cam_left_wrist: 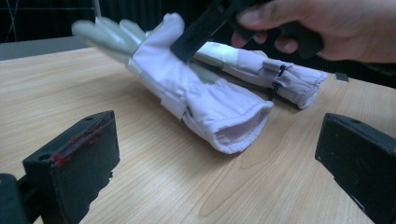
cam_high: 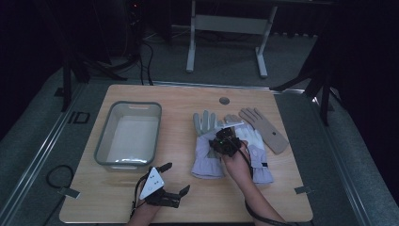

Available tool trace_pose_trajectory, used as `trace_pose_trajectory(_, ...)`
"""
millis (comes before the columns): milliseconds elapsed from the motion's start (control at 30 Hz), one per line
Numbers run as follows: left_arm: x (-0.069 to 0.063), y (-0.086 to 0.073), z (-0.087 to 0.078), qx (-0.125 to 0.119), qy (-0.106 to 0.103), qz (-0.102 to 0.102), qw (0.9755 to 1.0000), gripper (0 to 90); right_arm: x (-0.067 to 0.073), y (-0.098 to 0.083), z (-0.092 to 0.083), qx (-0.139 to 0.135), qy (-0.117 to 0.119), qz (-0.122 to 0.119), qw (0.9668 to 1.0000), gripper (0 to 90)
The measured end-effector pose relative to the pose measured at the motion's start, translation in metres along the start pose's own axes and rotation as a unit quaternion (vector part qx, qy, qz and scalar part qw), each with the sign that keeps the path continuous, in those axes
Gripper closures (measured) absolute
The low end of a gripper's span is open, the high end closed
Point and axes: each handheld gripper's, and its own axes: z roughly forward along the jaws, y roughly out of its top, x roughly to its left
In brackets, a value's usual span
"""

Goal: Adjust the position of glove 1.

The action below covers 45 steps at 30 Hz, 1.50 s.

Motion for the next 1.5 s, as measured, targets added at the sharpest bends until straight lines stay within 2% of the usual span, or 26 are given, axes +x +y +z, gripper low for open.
trace_pose_trajectory(267, 0.000, 0.000, 0.000, 0.000, -0.002, 0.001, 1.0000, 0.0, -0.001, -0.004, 0.033, 0.029, -0.014, -0.010, 0.9994, 86.6)
trace_pose_trajectory(367, 0.000, 0.000, 0.000, 0.000, -0.002, 0.002, 1.0000, 0.0, -0.001, -0.005, 0.041, 0.026, -0.016, -0.013, 0.9994, 86.3)
trace_pose_trajectory(467, 0.000, 0.000, 0.000, 0.000, -0.003, 0.001, 1.0000, 0.0, -0.003, -0.002, 0.044, 0.028, -0.006, -0.015, 0.9995, 86.1)
trace_pose_trajectory(667, 0.000, 0.000, 0.000, 0.001, -0.002, 0.000, 1.0000, 0.0, -0.006, 0.001, 0.048, 0.025, -0.018, -0.022, 0.9993, 85.8)
trace_pose_trajectory(833, 0.000, 0.000, 0.000, 0.001, -0.003, 0.000, 1.0000, 0.0, -0.009, 0.002, 0.048, 0.022, -0.007, -0.021, 0.9995, 83.2)
trace_pose_trajectory(1067, 0.000, 0.000, 0.000, 0.001, -0.003, 0.001, 1.0000, 0.0, -0.009, 0.004, 0.030, 0.008, 0.014, -0.011, 0.9998, 73.5)
trace_pose_trajectory(1267, 0.000, 0.000, 0.000, 0.001, -0.003, 0.001, 1.0000, 0.0, -0.016, 0.006, 0.001, -0.017, 0.023, -0.028, 0.9992, 64.3)
trace_pose_trajectory(1333, 0.000, 0.000, 0.000, 0.001, -0.003, 0.000, 1.0000, 0.0, -0.018, 0.006, -0.004, -0.021, 0.021, -0.028, 0.9991, 64.5)
trace_pose_trajectory(1400, 0.000, 0.000, 0.000, 0.001, -0.003, 0.001, 1.0000, 0.0, -0.029, 0.005, -0.023, -0.033, 0.014, -0.040, 0.9985, 62.7)
trace_pose_trajectory(1500, 0.000, 0.000, 0.000, 0.002, -0.003, 0.000, 1.0000, 0.0, -0.041, 0.003, -0.038, -0.041, 0.003, -0.043, 0.9982, 61.8)
